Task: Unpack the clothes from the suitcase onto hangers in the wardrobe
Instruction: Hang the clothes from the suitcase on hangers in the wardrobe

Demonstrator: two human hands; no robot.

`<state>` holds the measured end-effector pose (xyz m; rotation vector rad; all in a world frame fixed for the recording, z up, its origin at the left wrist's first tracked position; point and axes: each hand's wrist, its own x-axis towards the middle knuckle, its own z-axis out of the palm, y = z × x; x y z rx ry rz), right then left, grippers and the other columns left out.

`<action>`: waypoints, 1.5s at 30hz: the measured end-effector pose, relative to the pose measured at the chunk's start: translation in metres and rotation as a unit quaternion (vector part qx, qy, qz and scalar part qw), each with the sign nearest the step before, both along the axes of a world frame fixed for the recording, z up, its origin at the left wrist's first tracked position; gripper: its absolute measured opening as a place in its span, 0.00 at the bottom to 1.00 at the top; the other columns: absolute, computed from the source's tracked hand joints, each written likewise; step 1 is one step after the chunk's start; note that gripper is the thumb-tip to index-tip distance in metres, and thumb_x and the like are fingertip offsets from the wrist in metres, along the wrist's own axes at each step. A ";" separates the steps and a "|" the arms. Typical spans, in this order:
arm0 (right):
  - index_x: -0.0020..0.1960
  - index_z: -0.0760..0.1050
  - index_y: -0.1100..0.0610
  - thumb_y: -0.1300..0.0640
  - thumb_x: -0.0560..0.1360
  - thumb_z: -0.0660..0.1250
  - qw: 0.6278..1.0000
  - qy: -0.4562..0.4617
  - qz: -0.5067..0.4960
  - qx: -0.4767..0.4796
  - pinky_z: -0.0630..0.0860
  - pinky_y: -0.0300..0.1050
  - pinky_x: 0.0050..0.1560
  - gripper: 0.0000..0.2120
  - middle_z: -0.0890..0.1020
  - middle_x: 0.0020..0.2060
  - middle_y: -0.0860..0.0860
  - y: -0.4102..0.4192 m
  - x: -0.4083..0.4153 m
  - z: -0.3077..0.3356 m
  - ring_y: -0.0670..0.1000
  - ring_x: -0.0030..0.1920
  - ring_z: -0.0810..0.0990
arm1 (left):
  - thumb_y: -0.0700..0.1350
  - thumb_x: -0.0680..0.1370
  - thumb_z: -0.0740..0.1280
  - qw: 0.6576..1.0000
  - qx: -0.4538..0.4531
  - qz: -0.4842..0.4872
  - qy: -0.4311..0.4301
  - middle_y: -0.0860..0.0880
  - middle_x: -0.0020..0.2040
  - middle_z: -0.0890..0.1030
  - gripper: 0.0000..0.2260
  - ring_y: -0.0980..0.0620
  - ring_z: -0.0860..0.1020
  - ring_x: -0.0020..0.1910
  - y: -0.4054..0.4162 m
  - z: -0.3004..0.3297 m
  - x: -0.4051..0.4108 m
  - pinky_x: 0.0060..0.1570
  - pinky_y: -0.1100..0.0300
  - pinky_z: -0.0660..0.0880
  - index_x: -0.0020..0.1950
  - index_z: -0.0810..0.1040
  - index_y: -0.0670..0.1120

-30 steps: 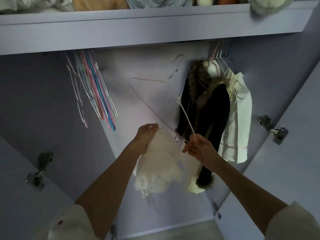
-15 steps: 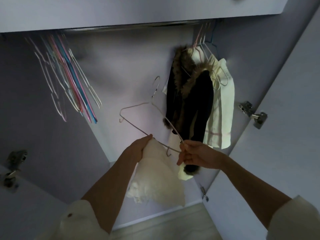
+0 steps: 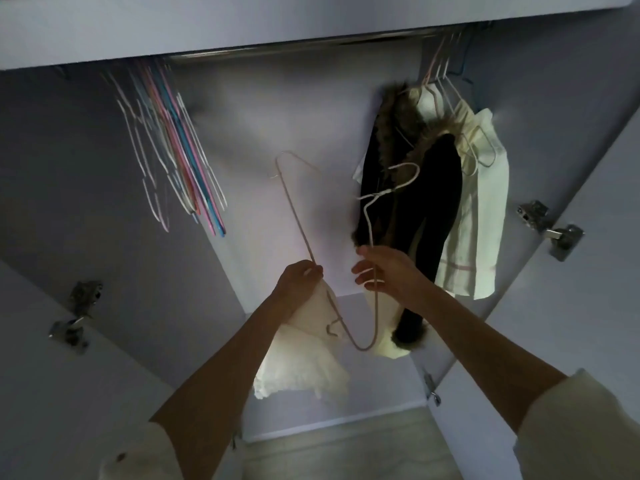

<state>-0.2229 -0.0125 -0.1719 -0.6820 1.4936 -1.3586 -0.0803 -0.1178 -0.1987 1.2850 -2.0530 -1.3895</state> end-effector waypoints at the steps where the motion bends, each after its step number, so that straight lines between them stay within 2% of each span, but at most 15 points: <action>1: 0.44 0.73 0.54 0.53 0.77 0.63 0.998 -0.034 -0.043 -0.021 0.72 0.38 0.33 0.06 0.80 0.32 0.49 -0.007 0.002 0.003 0.45 0.28 0.78 | 0.42 0.79 0.61 1.000 -0.014 -0.027 0.001 0.46 0.46 0.78 0.07 0.50 0.74 0.45 -0.001 0.000 0.008 0.42 0.64 0.69 0.47 0.77 0.43; 5: 0.42 0.70 0.54 0.50 0.79 0.59 0.975 -0.115 -0.179 -0.061 0.62 0.33 0.19 0.11 0.72 0.23 0.47 -0.030 -0.001 0.012 0.42 0.17 0.66 | 0.43 0.80 0.61 0.991 -0.059 -0.112 -0.036 0.50 0.44 0.78 0.06 0.53 0.74 0.45 -0.001 0.000 0.032 0.42 0.67 0.68 0.45 0.75 0.46; 11: 0.37 0.70 0.56 0.53 0.82 0.50 0.964 -0.082 -0.232 -0.098 0.56 0.32 0.16 0.18 0.66 0.17 0.43 -0.036 0.010 0.000 0.40 0.15 0.59 | 0.46 0.78 0.64 0.974 -0.144 -0.131 -0.116 0.49 0.49 0.80 0.08 0.55 0.77 0.45 -0.008 0.010 0.052 0.42 0.68 0.69 0.53 0.79 0.46; 15: 0.40 0.71 0.58 0.57 0.81 0.53 0.972 0.077 -0.219 -0.034 0.63 0.29 0.24 0.14 0.68 0.29 0.50 -0.028 0.008 -0.023 0.43 0.26 0.67 | 0.42 0.77 0.66 0.995 -0.065 -0.081 -0.003 0.51 0.45 0.80 0.04 0.58 0.77 0.42 -0.017 0.028 0.073 0.44 0.67 0.72 0.50 0.79 0.48; 19: 0.43 0.74 0.60 0.59 0.80 0.55 0.974 0.172 -0.098 0.110 0.66 0.41 0.34 0.11 0.73 0.37 0.56 -0.024 0.017 -0.052 0.50 0.33 0.70 | 0.41 0.77 0.65 0.986 0.028 -0.040 0.161 0.53 0.38 0.83 0.06 0.58 0.80 0.37 -0.020 0.051 0.074 0.40 0.64 0.77 0.47 0.80 0.51; 22: 0.43 0.74 0.64 0.56 0.81 0.55 0.985 0.091 -0.073 0.127 0.66 0.41 0.35 0.16 0.75 0.35 0.61 -0.028 0.032 -0.055 0.52 0.33 0.71 | 0.43 0.77 0.65 0.984 0.041 -0.022 0.173 0.50 0.43 0.82 0.06 0.53 0.80 0.40 -0.023 0.059 0.070 0.42 0.61 0.77 0.49 0.80 0.53; 24: 0.39 0.72 0.60 0.55 0.81 0.55 0.992 0.007 -0.085 0.096 0.66 0.37 0.27 0.16 0.73 0.26 0.53 -0.031 0.031 -0.045 0.48 0.26 0.70 | 0.43 0.77 0.65 0.991 0.022 -0.009 0.132 0.49 0.44 0.81 0.05 0.53 0.79 0.41 -0.022 0.056 0.068 0.42 0.61 0.76 0.48 0.79 0.52; 26: 0.38 0.69 0.58 0.55 0.81 0.53 0.993 -0.078 -0.082 0.045 0.56 0.31 0.18 0.15 0.65 0.17 0.46 -0.035 0.024 -0.033 0.43 0.16 0.60 | 0.42 0.77 0.66 0.995 0.012 0.018 0.095 0.47 0.46 0.80 0.05 0.53 0.78 0.43 -0.020 0.048 0.066 0.42 0.63 0.75 0.50 0.79 0.49; 28: 0.38 0.68 0.57 0.56 0.81 0.53 0.992 -0.108 -0.068 0.015 0.52 0.28 0.17 0.14 0.61 0.15 0.44 -0.037 0.017 -0.021 0.42 0.14 0.55 | 0.42 0.77 0.66 0.997 -0.001 0.045 0.063 0.45 0.50 0.79 0.08 0.51 0.76 0.48 -0.019 0.040 0.063 0.48 0.61 0.74 0.55 0.79 0.45; 31: 0.38 0.70 0.57 0.54 0.81 0.55 0.999 -0.047 -0.026 -0.008 0.53 0.30 0.16 0.15 0.63 0.16 0.44 -0.033 0.020 -0.011 0.41 0.15 0.57 | 0.43 0.77 0.66 0.997 -0.047 0.053 0.020 0.45 0.54 0.80 0.08 0.50 0.76 0.52 -0.019 0.034 0.057 0.52 0.61 0.71 0.55 0.80 0.45; 34: 0.38 0.72 0.58 0.56 0.80 0.56 0.993 0.116 0.008 -0.019 0.58 0.31 0.19 0.14 0.67 0.20 0.42 -0.030 0.032 -0.005 0.40 0.18 0.62 | 0.44 0.77 0.66 0.996 -0.085 -0.004 -0.038 0.46 0.56 0.79 0.07 0.50 0.77 0.55 -0.017 0.037 0.051 0.55 0.60 0.71 0.54 0.80 0.47; 37: 0.43 0.72 0.59 0.60 0.81 0.55 0.958 0.280 -0.028 -0.056 0.65 0.29 0.28 0.11 0.70 0.29 0.43 -0.028 0.035 -0.001 0.41 0.29 0.69 | 0.44 0.77 0.67 0.998 -0.048 -0.018 -0.019 0.46 0.54 0.80 0.08 0.48 0.77 0.54 -0.014 0.047 0.048 0.56 0.55 0.73 0.54 0.80 0.46; 39: 0.44 0.72 0.59 0.60 0.81 0.54 0.943 0.328 -0.022 -0.052 0.66 0.30 0.31 0.11 0.69 0.30 0.43 -0.024 0.032 -0.001 0.41 0.30 0.68 | 0.43 0.77 0.67 1.000 -0.006 -0.026 -0.003 0.47 0.51 0.78 0.08 0.51 0.77 0.49 -0.014 0.055 0.048 0.50 0.59 0.74 0.55 0.80 0.46; 43: 0.35 0.71 0.55 0.59 0.80 0.55 0.945 0.325 0.024 0.016 0.63 0.32 0.30 0.16 0.69 0.27 0.43 -0.024 0.030 -0.011 0.42 0.28 0.68 | 0.43 0.77 0.67 0.999 0.014 -0.041 0.002 0.47 0.50 0.78 0.07 0.51 0.76 0.48 -0.016 0.061 0.048 0.46 0.62 0.74 0.53 0.80 0.46; 45: 0.35 0.71 0.55 0.58 0.80 0.56 0.978 0.208 0.007 0.037 0.60 0.30 0.23 0.16 0.69 0.18 0.44 -0.024 0.030 -0.016 0.41 0.20 0.66 | 0.42 0.76 0.67 1.000 -0.007 -0.018 0.019 0.47 0.49 0.78 0.07 0.51 0.76 0.48 -0.016 0.057 0.047 0.48 0.62 0.74 0.53 0.80 0.45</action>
